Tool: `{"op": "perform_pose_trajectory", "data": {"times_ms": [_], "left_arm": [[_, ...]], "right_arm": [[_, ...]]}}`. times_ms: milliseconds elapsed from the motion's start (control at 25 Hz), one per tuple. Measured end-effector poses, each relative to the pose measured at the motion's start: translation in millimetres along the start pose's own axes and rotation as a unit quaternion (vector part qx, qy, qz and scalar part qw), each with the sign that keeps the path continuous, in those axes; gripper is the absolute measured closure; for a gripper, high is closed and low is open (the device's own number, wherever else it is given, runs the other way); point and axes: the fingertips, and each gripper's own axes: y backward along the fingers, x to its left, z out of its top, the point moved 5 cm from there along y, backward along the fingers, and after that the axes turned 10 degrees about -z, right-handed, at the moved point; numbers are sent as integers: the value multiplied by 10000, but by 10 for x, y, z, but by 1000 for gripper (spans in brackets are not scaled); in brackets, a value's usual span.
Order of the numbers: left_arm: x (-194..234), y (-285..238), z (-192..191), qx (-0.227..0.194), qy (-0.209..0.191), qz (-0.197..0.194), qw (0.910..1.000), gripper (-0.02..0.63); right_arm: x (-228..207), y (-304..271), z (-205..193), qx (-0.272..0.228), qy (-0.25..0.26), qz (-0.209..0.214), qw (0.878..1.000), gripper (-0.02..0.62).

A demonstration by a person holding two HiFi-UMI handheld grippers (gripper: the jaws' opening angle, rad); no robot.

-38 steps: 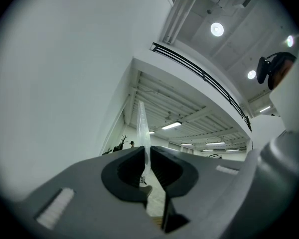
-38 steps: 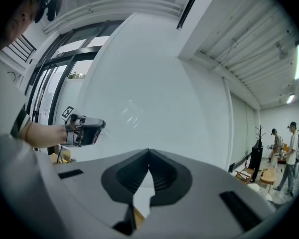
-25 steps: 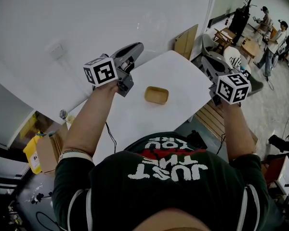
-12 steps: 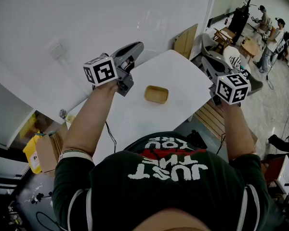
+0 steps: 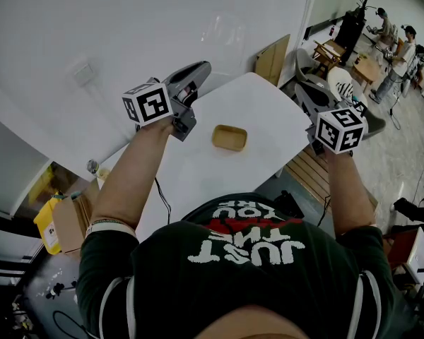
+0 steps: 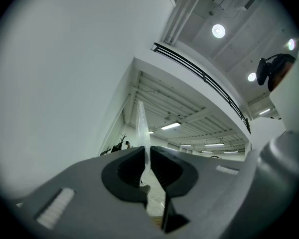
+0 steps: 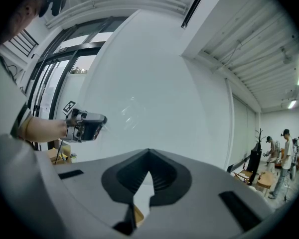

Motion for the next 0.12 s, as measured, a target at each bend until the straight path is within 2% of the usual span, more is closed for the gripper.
{"op": "perform_pose_trajectory", "data": {"times_ms": [120], "left_arm": [[9, 1, -5, 7, 14, -2, 10000, 566]], "right_arm": [[11, -9, -5, 10, 7, 11, 10000, 591]]}}
